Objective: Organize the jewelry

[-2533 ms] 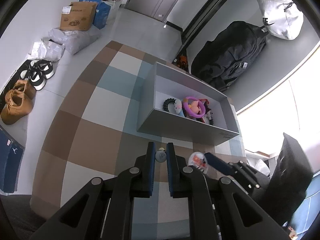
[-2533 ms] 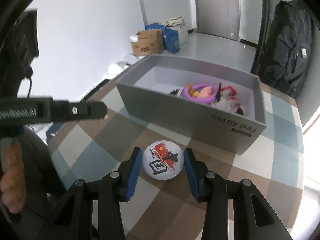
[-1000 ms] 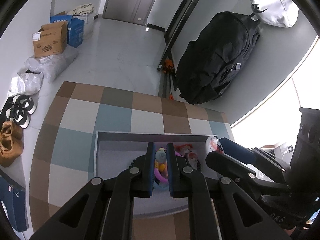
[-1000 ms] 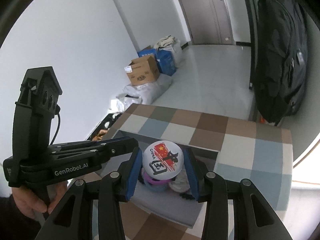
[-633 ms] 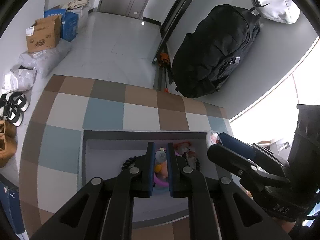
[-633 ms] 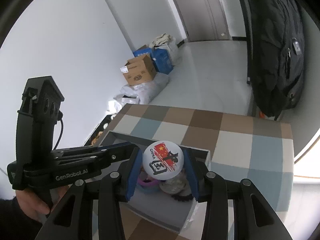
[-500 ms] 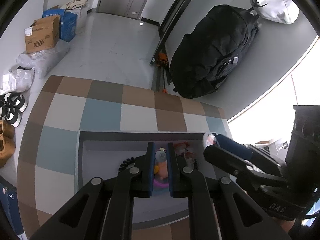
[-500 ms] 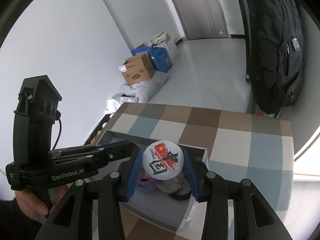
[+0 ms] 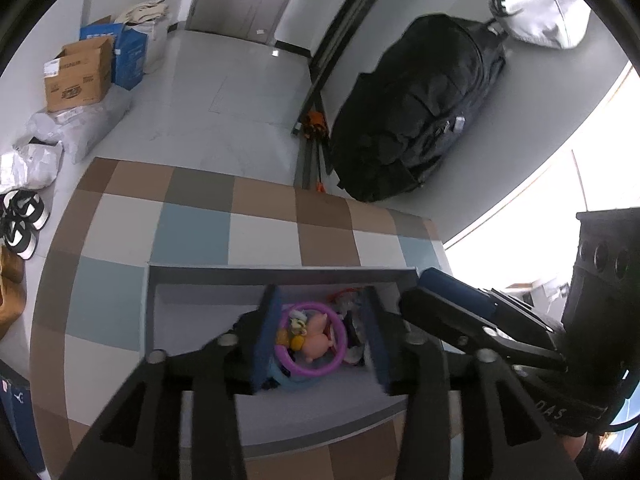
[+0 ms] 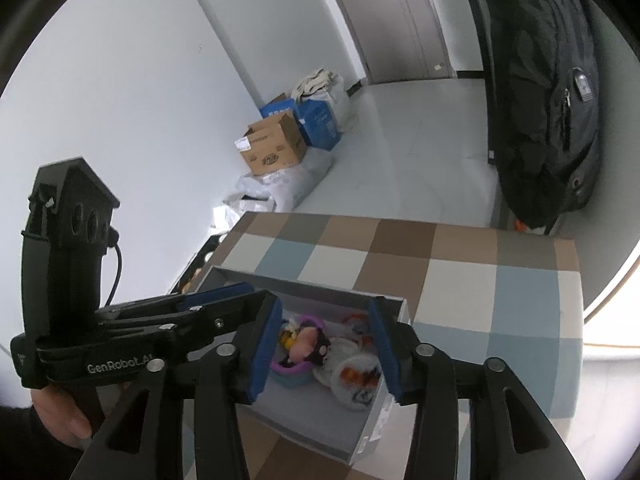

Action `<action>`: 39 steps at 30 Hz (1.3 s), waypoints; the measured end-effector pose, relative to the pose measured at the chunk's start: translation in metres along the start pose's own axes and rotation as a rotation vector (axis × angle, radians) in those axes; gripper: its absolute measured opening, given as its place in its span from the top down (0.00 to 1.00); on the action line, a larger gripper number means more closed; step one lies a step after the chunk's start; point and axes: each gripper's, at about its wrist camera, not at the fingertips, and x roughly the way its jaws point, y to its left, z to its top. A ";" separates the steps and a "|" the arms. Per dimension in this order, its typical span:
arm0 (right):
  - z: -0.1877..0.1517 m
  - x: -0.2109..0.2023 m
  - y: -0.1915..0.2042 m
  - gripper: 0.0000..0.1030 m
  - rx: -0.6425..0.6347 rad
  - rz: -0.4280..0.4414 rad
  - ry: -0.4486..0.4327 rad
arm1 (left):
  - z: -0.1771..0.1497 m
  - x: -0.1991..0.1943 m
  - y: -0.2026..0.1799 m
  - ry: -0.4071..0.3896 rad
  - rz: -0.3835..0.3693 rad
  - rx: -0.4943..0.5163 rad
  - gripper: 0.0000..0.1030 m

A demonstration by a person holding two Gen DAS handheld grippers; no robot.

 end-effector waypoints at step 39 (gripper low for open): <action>-0.041 -0.082 0.032 0.01 -0.048 -0.078 -0.249 | -0.036 -0.076 -0.036 -0.325 0.249 0.137 0.28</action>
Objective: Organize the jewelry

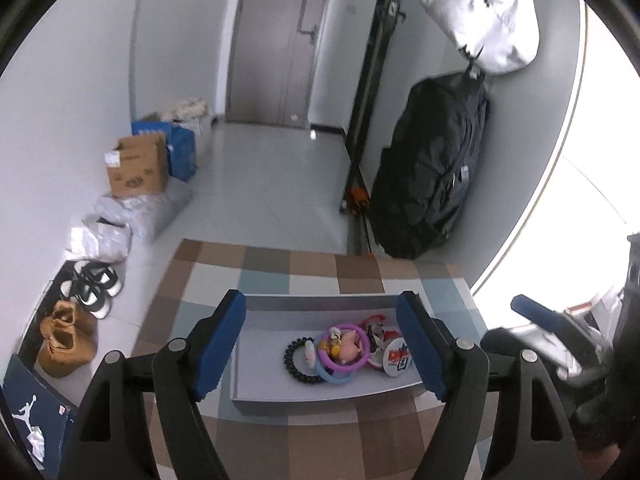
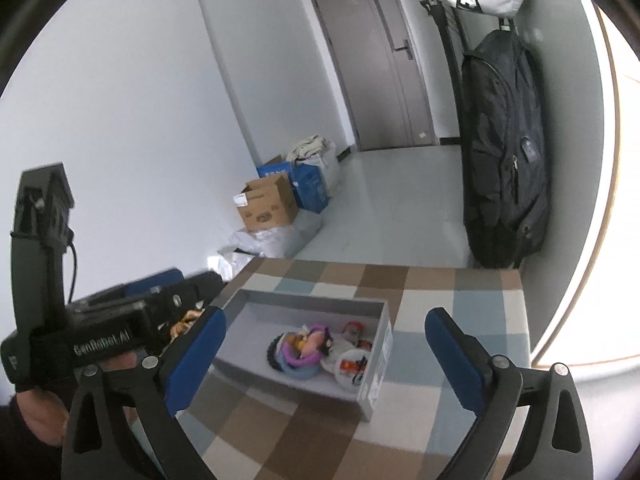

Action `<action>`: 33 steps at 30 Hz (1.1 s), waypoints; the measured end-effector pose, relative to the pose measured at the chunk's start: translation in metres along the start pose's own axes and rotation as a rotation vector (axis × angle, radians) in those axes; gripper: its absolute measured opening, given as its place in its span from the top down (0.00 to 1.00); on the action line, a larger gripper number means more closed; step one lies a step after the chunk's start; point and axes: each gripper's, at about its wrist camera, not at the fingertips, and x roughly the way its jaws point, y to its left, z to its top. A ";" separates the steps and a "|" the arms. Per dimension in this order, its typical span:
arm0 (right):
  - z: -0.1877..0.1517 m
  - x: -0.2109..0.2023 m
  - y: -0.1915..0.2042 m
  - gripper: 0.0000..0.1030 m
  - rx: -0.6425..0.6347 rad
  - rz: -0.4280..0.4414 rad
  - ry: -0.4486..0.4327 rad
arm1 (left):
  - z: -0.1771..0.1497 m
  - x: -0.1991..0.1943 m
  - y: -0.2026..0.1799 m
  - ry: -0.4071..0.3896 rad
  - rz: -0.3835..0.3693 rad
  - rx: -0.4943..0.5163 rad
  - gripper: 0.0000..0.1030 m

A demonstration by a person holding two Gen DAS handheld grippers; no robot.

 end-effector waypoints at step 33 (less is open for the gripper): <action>-0.053 -0.053 0.016 0.00 -0.023 -0.069 -0.049 | -0.054 -0.048 0.000 -0.050 0.124 -0.009 0.19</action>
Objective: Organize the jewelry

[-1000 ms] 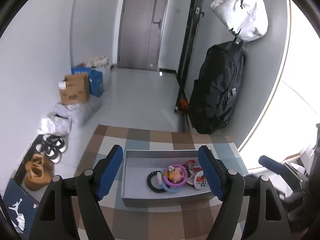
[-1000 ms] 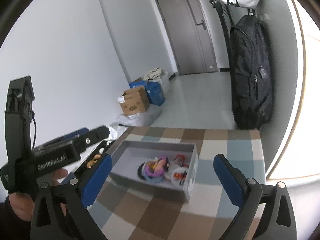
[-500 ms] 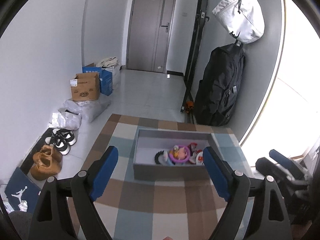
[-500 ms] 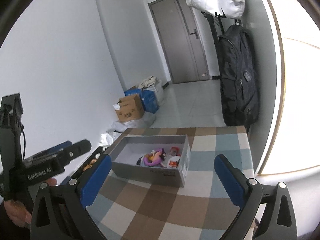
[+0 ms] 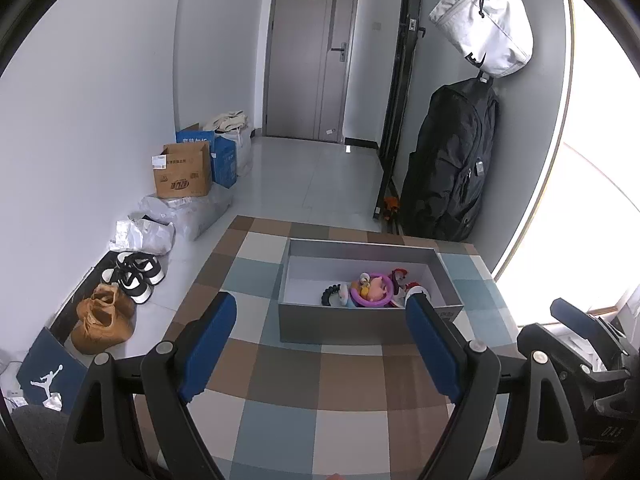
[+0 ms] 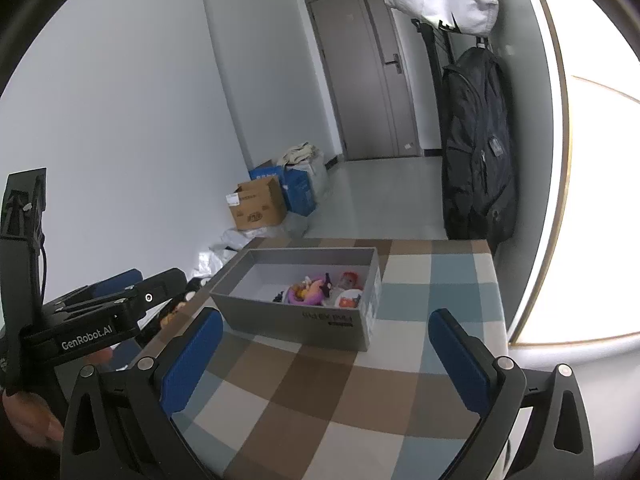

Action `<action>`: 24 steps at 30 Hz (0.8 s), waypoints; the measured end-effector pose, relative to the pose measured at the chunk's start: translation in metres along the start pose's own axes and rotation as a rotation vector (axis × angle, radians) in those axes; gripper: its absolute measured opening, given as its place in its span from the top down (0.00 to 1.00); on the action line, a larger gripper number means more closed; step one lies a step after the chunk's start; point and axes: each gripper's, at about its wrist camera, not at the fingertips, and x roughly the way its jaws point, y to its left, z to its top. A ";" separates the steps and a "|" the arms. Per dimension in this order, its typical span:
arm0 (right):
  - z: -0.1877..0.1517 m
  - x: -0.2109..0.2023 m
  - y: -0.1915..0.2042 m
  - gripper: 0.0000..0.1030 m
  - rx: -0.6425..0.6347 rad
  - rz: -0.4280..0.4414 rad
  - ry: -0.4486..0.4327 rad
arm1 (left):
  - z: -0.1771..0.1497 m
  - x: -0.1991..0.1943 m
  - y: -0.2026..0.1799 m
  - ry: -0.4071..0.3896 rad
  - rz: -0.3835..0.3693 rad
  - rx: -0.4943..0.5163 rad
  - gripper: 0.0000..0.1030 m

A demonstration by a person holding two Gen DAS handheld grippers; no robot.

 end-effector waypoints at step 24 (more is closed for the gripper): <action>-0.001 0.002 -0.001 0.00 0.003 -0.010 0.012 | -0.002 0.001 0.004 0.020 -0.006 -0.026 0.19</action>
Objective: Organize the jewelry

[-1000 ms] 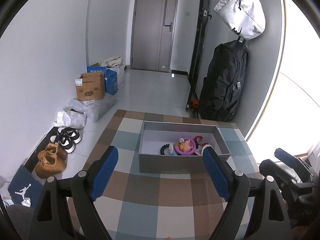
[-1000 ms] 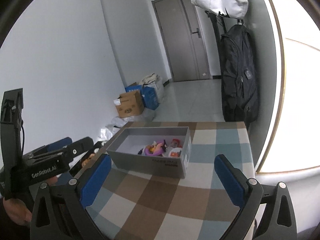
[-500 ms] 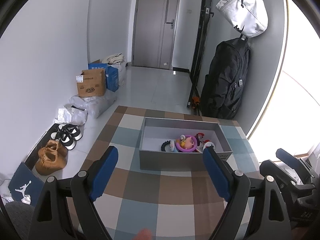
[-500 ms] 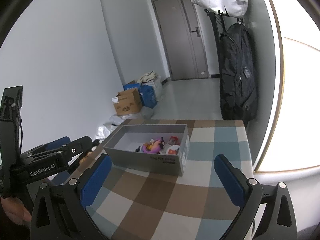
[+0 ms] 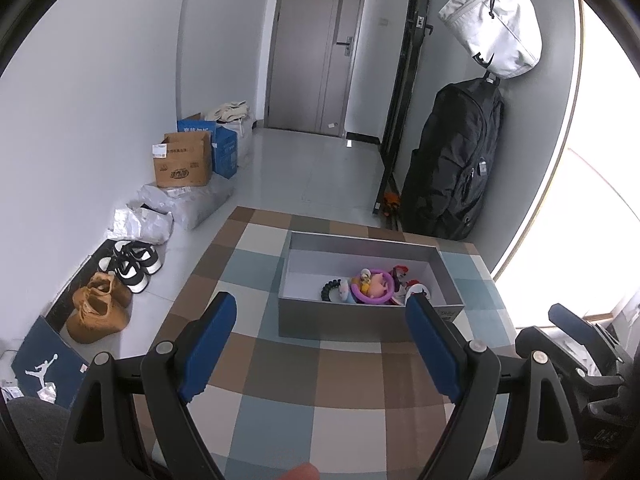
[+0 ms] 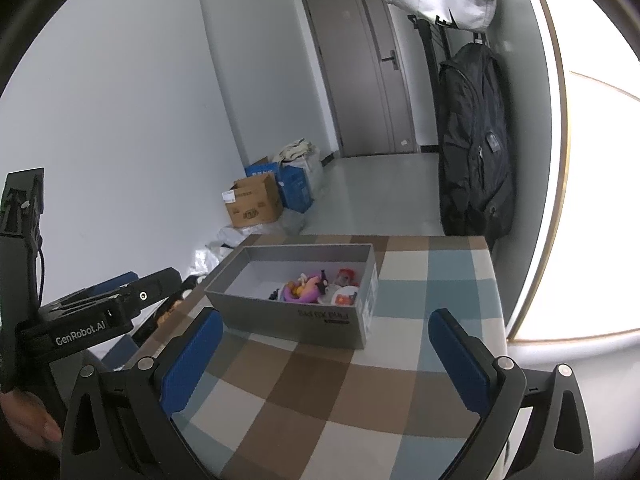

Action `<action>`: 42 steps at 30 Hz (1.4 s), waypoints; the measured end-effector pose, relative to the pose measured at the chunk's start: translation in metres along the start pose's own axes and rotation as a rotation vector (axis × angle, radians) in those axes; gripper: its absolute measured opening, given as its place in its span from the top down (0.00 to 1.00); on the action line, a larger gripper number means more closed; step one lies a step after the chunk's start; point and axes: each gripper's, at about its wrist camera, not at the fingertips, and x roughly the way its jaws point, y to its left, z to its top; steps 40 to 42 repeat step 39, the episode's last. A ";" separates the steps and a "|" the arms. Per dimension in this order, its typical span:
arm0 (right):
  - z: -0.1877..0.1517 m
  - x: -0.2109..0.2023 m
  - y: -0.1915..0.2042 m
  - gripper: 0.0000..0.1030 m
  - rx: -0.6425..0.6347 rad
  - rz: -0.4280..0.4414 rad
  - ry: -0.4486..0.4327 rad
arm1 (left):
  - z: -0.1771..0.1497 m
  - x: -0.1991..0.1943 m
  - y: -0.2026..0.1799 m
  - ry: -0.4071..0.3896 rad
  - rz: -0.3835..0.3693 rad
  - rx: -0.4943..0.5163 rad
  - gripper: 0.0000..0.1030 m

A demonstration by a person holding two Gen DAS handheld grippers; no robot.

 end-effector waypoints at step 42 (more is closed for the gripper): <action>-0.002 0.004 0.002 0.00 -0.012 -0.010 0.012 | 0.001 -0.004 -0.008 -0.001 -0.065 0.013 0.19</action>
